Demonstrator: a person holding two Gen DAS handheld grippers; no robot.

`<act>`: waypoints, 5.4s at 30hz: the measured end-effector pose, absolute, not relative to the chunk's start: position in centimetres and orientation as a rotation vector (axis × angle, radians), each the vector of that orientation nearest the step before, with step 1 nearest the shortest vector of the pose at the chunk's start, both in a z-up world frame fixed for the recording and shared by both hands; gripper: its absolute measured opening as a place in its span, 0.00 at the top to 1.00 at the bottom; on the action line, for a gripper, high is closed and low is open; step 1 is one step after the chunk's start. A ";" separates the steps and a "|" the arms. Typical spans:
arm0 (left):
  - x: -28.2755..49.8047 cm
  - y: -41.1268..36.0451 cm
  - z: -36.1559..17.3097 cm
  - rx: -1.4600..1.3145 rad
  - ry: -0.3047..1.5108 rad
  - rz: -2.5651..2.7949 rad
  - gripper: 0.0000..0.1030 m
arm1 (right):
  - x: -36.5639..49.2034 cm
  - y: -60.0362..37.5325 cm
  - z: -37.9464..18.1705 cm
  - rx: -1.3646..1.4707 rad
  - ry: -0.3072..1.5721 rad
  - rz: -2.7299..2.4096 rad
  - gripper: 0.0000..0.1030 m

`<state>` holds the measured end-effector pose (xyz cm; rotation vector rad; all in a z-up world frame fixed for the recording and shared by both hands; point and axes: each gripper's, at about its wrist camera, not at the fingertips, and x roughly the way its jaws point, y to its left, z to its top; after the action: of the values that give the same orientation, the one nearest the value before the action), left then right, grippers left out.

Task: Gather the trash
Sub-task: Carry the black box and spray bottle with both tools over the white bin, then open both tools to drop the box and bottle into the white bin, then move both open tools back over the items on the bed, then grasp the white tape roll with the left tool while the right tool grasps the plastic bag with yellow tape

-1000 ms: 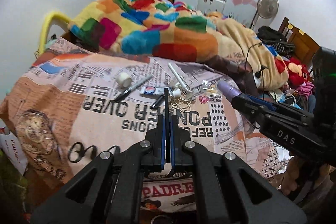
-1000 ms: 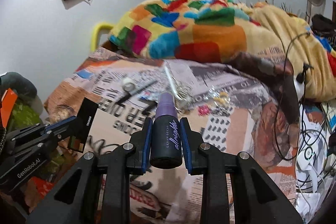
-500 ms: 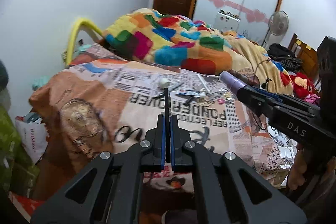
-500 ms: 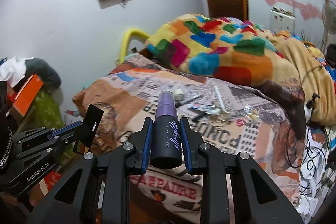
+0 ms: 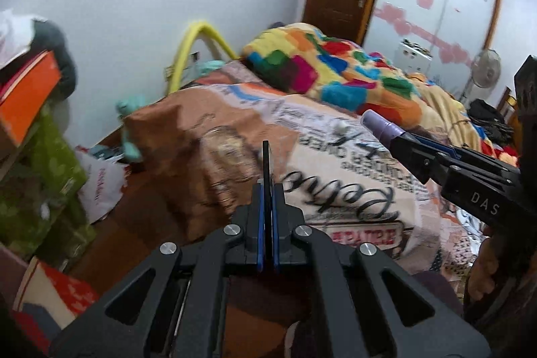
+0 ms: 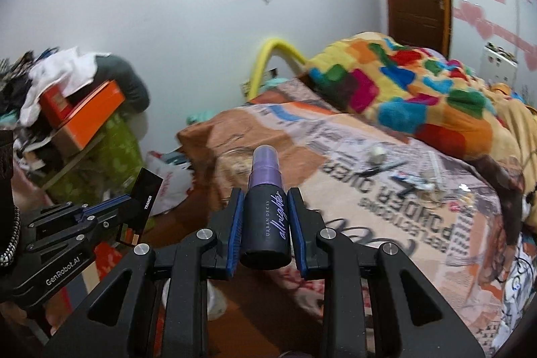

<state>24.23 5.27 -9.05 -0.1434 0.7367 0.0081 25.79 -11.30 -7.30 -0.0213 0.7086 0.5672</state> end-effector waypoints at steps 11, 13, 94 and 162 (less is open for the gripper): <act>19.1 13.5 -12.3 -0.224 0.764 0.169 0.98 | 22.7 -2.2 -9.7 -0.119 0.759 0.719 0.77; 18.3 14.9 -13.5 -0.258 0.779 0.192 0.98 | 22.3 -0.7 -10.3 -0.144 0.774 0.746 0.77; 17.4 15.0 -11.6 -0.263 0.710 0.361 0.65 | 23.6 -0.7 -9.9 -0.272 0.696 0.819 0.65; 54.9 -23.2 -26.7 0.039 1.036 -0.318 0.28 | 46.6 -41.1 -23.1 0.076 0.964 0.203 0.23</act>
<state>54.92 -23.19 -26.72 0.0394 1.0359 -0.3181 46.59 -41.08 -23.05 0.0762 0.9642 0.2029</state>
